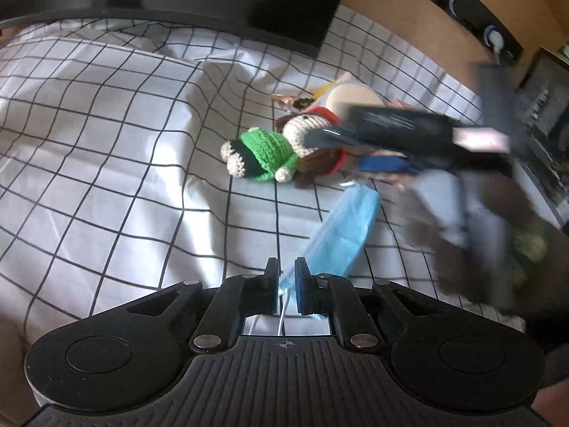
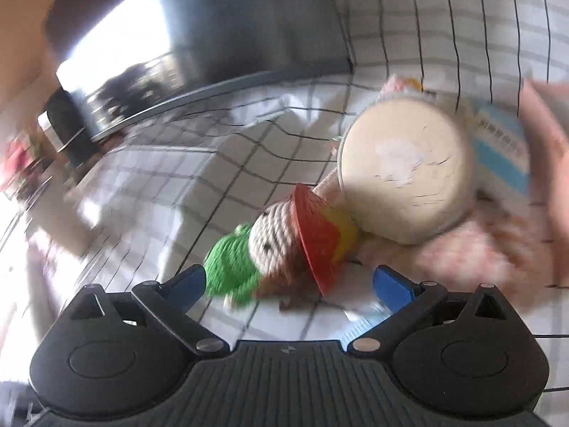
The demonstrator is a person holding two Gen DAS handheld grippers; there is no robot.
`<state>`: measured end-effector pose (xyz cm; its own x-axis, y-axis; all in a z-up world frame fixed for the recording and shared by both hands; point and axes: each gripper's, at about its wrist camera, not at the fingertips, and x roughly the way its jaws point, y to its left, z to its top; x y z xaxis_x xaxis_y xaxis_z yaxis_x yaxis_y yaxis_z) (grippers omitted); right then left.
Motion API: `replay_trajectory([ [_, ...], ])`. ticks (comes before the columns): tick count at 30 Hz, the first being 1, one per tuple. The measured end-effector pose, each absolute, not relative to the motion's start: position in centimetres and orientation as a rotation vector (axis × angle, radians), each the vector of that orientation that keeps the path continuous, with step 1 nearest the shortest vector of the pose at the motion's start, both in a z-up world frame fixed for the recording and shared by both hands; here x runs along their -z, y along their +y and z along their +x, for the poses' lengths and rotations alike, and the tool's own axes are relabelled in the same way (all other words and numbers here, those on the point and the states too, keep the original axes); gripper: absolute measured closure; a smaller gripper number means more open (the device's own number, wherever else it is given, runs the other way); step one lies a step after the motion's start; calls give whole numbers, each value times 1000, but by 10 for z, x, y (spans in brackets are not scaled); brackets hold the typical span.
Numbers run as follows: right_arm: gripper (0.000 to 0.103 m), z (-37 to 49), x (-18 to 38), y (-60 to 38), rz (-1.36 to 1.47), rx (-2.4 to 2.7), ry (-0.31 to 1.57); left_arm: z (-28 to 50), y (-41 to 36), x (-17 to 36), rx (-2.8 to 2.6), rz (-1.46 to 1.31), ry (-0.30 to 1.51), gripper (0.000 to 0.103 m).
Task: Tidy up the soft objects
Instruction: 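Lift the blue mask with the left gripper while the right gripper grasps the crocheted doll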
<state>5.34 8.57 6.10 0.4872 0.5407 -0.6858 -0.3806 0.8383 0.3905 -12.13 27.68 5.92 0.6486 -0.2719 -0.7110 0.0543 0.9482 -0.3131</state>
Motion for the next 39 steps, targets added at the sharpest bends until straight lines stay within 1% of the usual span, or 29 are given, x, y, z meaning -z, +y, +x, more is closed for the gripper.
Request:
replay_trajectory([
  [4,1,77,-36,110,281,-475,951,-128,271,-58,232,-241,833,89],
  [5,5,80,-31,114,293,-466,953,-129,269,-57,237,-225,834,87],
  [6,9,80,-30,117,297,-457,935,-129,266,-56,240,-205,836,86],
  [7,21,81,-30,120,299,-464,929,-127,264,-55,245,-188,841,85],
  [8,36,83,-31,123,298,-478,932,-126,263,-54,251,-176,846,84],
  [11,36,85,-43,121,307,-584,927,-120,260,-52,275,-157,855,84],
  [13,36,72,-62,110,267,-609,859,-112,257,-50,285,-148,860,84],
  [17,36,36,-102,63,152,-636,729,-92,243,-49,327,-122,858,84],
  [20,36,17,-116,21,66,-642,721,-75,218,-44,382,-64,872,84],
  [22,36,9,-115,-7,19,-634,764,-67,201,-39,377,-5,891,83],
  [26,36,-7,-92,-65,-24,-583,889,-56,182,-25,298,104,943,81],
  [29,35,-14,-71,-98,-17,-557,976,-54,181,-22,264,111,938,76],
  [30,34,-17,-67,-109,-23,-550,987,-52,180,-23,244,116,936,76],
  [32,30,-20,-59,-123,-10,-527,995,-49,181,-25,201,141,923,76],
  [33,29,-20,-58,-127,-1,-516,992,-46,182,-25,186,153,921,76],
  [35,25,-20,-56,-137,-3,-485,978,-39,185,-24,169,153,937,75],
  [37,24,-23,-57,-143,-14,-470,960,-34,187,-24,185,109,949,76],
  [39,22,-28,-55,-145,-20,-472,948,-30,191,-24,226,42,962,73],
])
